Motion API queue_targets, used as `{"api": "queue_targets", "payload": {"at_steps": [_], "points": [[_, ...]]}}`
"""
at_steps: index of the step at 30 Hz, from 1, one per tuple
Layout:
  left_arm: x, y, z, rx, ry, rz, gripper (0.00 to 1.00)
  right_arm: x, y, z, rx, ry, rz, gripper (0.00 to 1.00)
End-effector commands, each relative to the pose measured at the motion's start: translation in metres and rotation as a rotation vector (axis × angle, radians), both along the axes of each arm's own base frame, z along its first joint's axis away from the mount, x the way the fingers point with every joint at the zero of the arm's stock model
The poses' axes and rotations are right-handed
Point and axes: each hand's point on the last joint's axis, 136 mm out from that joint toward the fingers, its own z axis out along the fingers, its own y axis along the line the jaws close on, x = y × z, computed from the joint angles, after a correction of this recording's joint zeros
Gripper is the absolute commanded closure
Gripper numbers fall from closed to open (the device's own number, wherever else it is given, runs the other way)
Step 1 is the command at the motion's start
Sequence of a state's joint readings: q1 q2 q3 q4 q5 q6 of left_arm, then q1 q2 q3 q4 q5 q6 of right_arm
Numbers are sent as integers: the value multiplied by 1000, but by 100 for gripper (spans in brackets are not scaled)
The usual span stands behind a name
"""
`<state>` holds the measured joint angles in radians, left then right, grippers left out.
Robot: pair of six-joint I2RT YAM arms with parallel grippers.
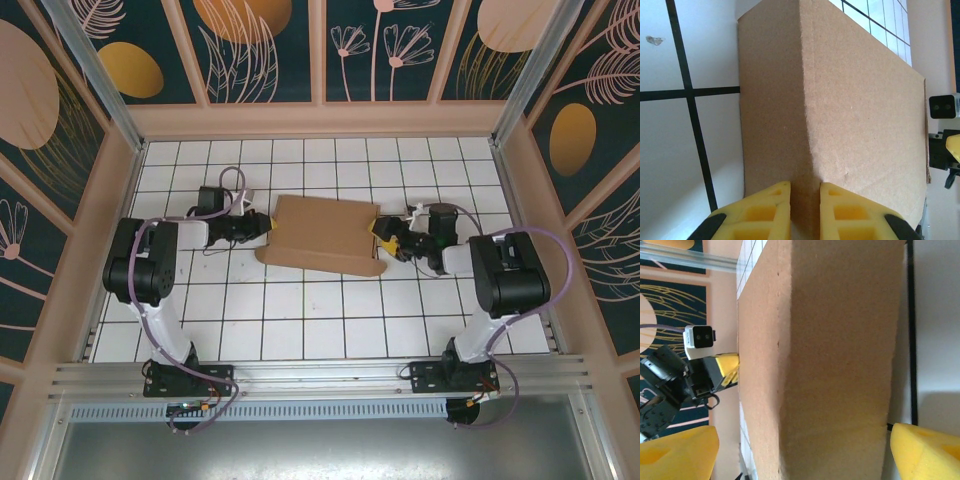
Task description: Fold the paper box
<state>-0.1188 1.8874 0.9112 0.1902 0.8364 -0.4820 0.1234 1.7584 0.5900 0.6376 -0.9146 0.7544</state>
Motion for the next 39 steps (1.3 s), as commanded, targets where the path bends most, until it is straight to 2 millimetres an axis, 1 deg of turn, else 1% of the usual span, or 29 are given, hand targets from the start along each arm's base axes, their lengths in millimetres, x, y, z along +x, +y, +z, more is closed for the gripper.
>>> {"api": "queue_targets", "payload": {"at_steps": [1,4,6,8,10,11,12,14,15,16,17,18,20,21,22,23,25,26,27,28,30,32,35,39], "points": [[-28,24,-66,141,215,71,87,-5,21,4,53,25,87,13],[-27,24,-66,138,216,69,89,-3,32,4,37,21,119,17],[-28,24,-67,142,217,63,90,-1,34,3,25,21,125,26],[-26,24,-64,141,207,67,91,2,34,3,25,26,109,40],[-21,23,-52,121,176,84,88,4,33,7,42,23,91,52],[-17,25,-43,120,160,104,83,3,35,12,59,15,89,54],[-13,28,-32,132,135,139,81,3,34,17,74,6,80,55],[-4,37,-8,153,84,217,80,-1,33,22,84,-11,59,57],[0,47,3,187,74,279,76,-2,31,24,83,-22,36,60],[4,55,21,210,48,333,71,-4,28,27,85,-35,10,61],[6,59,35,211,24,367,68,-6,27,31,91,-50,-10,61],[8,62,54,197,-8,404,63,-8,26,34,96,-68,-38,61],[5,70,85,167,-57,487,62,-11,23,42,103,-106,-96,62],[-1,68,102,115,-95,503,63,-12,22,49,109,-135,-128,62],[-7,67,116,66,-118,520,62,-13,23,55,116,-165,-157,63],[-12,66,124,29,-121,544,59,-13,24,62,124,-190,-181,64],[-27,54,142,-79,-133,573,48,-14,26,80,155,-246,-230,65],[-34,46,147,-119,-129,580,43,-15,27,87,168,-262,-249,65],[-41,38,150,-153,-110,596,38,-16,29,94,180,-277,-264,65],[-48,29,147,-170,-70,608,35,-16,31,101,191,-289,-275,65],[-57,14,145,-212,-6,601,33,-18,34,113,215,-307,-285,65],[-66,7,141,-240,42,622,32,-20,40,122,233,-316,-277,65],[-73,-4,146,-327,66,622,31,-23,48,134,245,-326,-257,65],[-72,-16,160,-353,44,591,31,-28,57,145,256,-342,-229,66]]}}
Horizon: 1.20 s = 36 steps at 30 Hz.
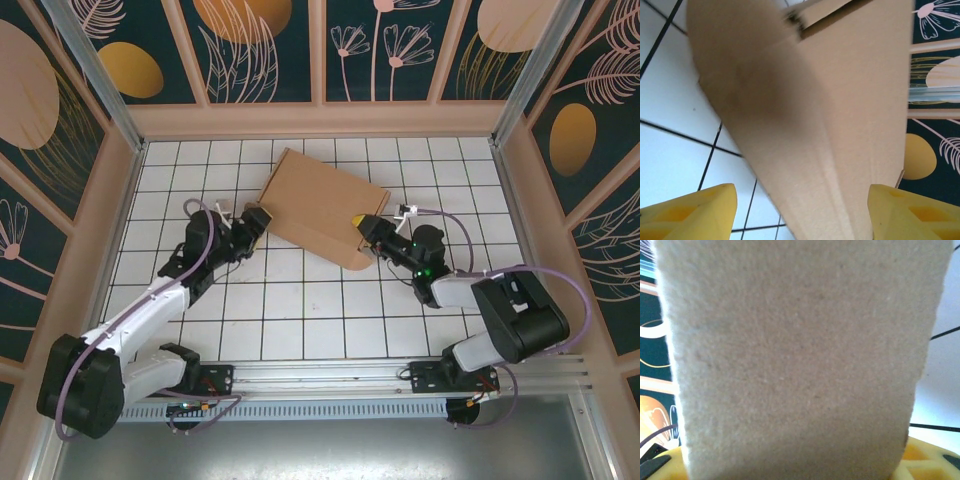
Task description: Fold the paper box
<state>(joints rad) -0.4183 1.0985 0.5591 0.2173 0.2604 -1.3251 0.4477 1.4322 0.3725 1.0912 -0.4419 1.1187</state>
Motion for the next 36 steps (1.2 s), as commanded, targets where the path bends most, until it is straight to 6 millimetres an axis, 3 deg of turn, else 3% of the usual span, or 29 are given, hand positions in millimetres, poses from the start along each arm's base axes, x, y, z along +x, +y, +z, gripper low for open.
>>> {"api": "queue_targets", "payload": {"at_steps": [1,7,13,26,36], "points": [[9,-7,35,-100,-72,25,31,2,7,35,49,-81,-5,66],[3,-15,45,-91,-79,-5,34,1,9,34,20,-82,-5,67],[-7,-11,23,4,20,-15,35,3,8,39,-38,-104,-14,69],[-7,-29,50,-2,-22,-104,37,7,10,42,-75,-118,-12,70],[-3,-39,41,-3,7,-130,37,3,12,44,-55,-115,5,70]]}}
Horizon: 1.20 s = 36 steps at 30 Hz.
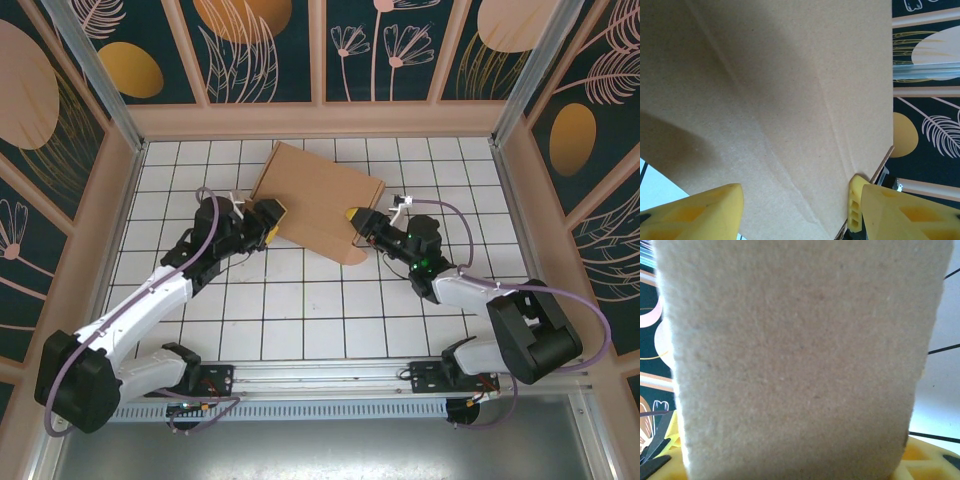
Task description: Fold the paper box
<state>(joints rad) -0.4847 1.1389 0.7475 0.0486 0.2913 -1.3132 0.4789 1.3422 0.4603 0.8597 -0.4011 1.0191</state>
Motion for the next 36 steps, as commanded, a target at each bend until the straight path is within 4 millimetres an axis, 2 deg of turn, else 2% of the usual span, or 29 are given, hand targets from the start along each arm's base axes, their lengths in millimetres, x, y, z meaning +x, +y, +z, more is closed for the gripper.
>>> {"api": "queue_targets", "payload": {"at_steps": [1,7,16,22,27,29,31,33,36], "points": [[0,-8,2,-8,-2,-33,36,0,4,28,38,-84,12,70],[2,-6,-5,3,5,-21,35,-5,9,36,79,-82,42,70],[15,-2,-4,45,-38,20,35,-29,30,55,180,-50,210,70],[23,6,15,38,-135,76,36,-52,44,65,282,31,350,71],[23,5,29,9,-224,68,38,-65,56,74,323,66,429,71],[22,6,34,34,-256,58,38,-63,53,74,300,68,402,72],[19,8,46,105,-331,27,37,-54,48,65,217,94,336,74],[16,17,65,296,-473,-19,36,-35,31,46,90,147,228,76],[5,24,76,565,-633,-148,37,-20,8,27,-27,223,141,75]]}}
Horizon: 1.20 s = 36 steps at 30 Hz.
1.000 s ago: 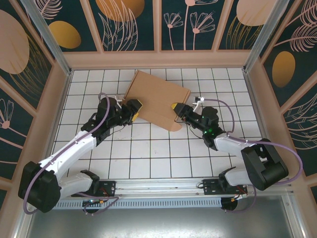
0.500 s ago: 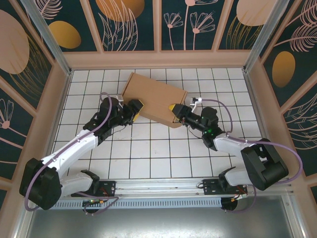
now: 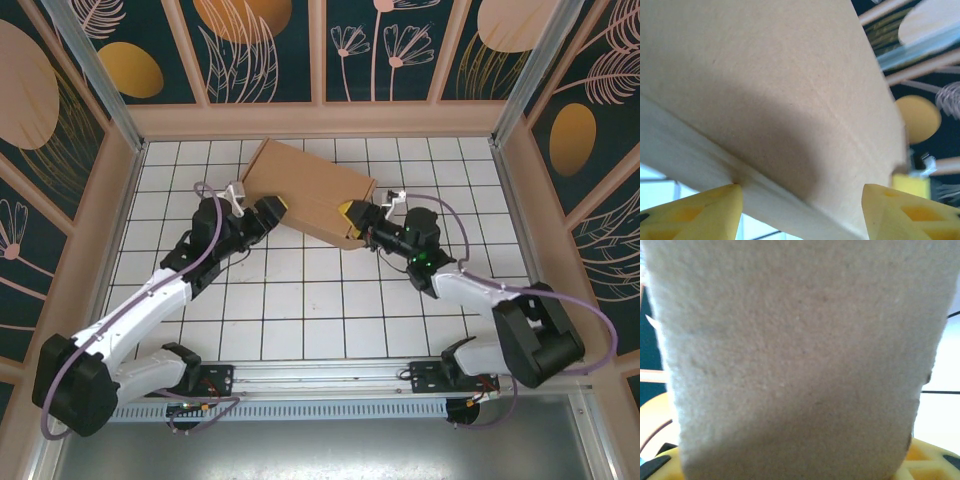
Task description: Fold the paper box
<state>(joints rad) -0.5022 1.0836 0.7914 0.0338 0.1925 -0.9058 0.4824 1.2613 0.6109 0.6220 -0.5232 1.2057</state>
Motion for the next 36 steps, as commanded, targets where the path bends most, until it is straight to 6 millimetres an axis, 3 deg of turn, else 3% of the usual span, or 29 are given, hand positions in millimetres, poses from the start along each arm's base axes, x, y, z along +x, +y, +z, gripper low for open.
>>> {"api": "queue_targets", "payload": {"at_steps": [1,4,6,12,17,21,23,36], "points": [[-3,15,41,353,-318,-97,38,-7,-15,-19,-151,68,45,74],[-7,13,33,492,-321,-170,39,-1,-27,-26,-169,129,49,71],[-16,0,33,624,-361,-222,36,1,-31,-28,-199,143,58,69],[-36,-18,10,1027,-533,-389,36,-3,-27,-32,-213,163,128,66],[-56,-26,-21,1171,-678,-611,33,-10,-23,-24,-183,141,179,65],[-76,-33,-51,1207,-660,-830,32,-15,-20,-18,-162,131,206,65],[-81,-39,-54,1188,-672,-862,32,-16,-20,-13,-152,123,213,65],[-42,-38,-57,1375,-825,-686,35,-34,-9,14,-48,87,277,67]]}}
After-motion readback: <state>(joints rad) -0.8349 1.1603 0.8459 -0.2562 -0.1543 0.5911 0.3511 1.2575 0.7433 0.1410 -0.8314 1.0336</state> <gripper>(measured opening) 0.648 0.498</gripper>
